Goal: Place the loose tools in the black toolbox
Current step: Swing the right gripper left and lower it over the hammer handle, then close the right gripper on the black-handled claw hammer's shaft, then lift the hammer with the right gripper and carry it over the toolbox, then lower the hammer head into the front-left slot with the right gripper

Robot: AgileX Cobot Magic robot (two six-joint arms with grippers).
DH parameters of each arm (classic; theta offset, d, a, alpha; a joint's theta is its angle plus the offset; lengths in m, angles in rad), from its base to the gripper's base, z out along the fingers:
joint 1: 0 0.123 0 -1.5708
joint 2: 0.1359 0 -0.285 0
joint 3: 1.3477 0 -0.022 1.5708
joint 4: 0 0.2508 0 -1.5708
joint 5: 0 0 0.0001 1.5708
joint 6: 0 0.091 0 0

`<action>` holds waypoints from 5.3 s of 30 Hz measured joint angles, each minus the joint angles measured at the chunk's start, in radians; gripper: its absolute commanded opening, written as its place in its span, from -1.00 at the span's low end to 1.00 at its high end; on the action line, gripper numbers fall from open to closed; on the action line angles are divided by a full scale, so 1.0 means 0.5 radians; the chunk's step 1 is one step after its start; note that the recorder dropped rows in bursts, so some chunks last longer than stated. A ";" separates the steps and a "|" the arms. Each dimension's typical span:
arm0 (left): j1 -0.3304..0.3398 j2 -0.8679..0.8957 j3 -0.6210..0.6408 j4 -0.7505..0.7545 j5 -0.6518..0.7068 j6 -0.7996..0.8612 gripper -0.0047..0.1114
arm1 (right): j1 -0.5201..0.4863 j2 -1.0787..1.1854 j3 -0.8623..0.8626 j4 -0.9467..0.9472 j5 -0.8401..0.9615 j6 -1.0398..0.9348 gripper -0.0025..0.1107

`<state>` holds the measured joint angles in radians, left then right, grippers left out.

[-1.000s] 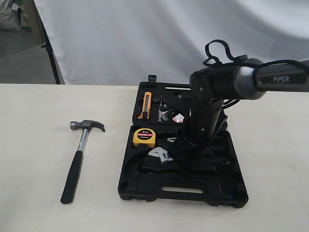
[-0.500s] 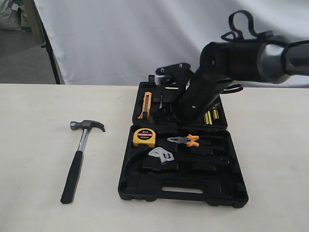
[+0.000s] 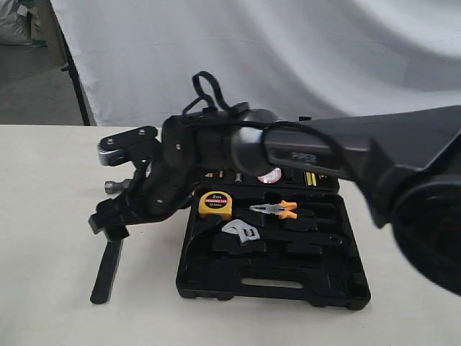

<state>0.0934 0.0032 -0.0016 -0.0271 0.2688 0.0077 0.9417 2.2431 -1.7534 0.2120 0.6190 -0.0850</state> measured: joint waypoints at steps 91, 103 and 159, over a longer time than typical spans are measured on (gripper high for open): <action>0.000 0.000 0.000 0.000 0.000 0.000 -0.91 | 0.139 -0.106 -1.142 -0.374 1.205 -0.357 -0.96; 0.000 0.000 0.000 0.000 0.000 0.000 -0.91 | -0.358 -0.541 -0.164 -0.445 1.215 -0.903 -0.96; 0.000 0.000 0.000 0.000 0.000 0.000 -0.91 | -0.180 -0.104 -0.069 -0.653 0.883 -0.908 0.20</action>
<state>0.0934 0.0032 -0.0016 -0.0271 0.2688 0.0077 0.8518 2.1911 -1.7877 -0.1144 1.0606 -0.5392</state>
